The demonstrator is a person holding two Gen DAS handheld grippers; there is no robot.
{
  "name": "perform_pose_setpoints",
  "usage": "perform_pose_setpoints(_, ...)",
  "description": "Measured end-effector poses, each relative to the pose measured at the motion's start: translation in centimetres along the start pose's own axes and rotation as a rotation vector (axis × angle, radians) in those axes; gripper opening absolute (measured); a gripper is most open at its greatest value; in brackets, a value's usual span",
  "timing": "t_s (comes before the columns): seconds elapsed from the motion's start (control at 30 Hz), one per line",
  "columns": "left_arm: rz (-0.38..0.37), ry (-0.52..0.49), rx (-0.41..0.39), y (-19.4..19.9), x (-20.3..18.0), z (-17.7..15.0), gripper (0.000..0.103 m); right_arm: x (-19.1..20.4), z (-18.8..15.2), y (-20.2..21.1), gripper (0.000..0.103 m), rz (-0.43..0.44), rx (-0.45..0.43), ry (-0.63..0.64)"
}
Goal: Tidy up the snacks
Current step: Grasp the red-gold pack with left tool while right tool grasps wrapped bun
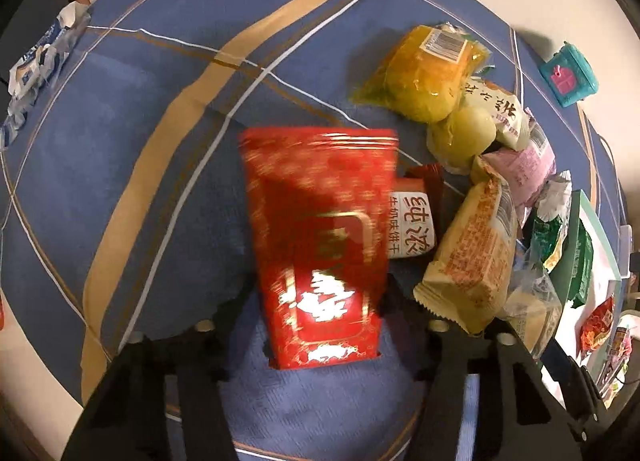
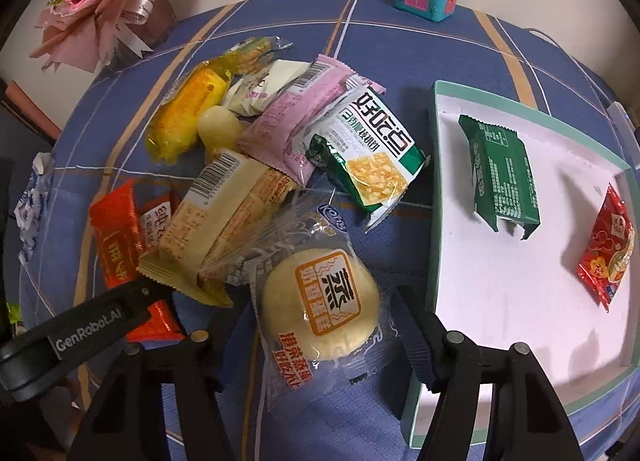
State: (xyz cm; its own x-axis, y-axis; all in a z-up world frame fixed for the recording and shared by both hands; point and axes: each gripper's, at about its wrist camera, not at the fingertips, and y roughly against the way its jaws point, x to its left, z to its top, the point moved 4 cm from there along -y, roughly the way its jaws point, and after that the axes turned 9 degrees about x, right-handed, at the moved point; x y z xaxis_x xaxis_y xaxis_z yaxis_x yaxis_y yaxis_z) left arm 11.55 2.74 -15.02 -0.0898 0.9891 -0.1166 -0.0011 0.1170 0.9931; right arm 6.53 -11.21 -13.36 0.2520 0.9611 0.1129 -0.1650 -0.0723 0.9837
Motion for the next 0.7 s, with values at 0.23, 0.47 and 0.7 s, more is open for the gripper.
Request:
perform_pose_setpoints(0.23, -0.033, 0.023, -0.042, 1.8, 0.2, 0.8, 0.047, 0.5, 0.2, -0.1, 0.06, -0.001, -0.009, 0.01)
perform_pose_setpoints(0.47, -0.066, 0.026, -0.156, 6.1, -0.3, 1.6, 0.047, 0.2, 0.2, 2.8, 0.059, 0.028, -0.056, -0.004)
perform_pose_setpoints(0.7, -0.09, 0.003, -0.243, 9.7, -0.7, 0.8, 0.047, -0.7, 0.2, 6.8, 0.059, 0.071, -0.129, -0.035)
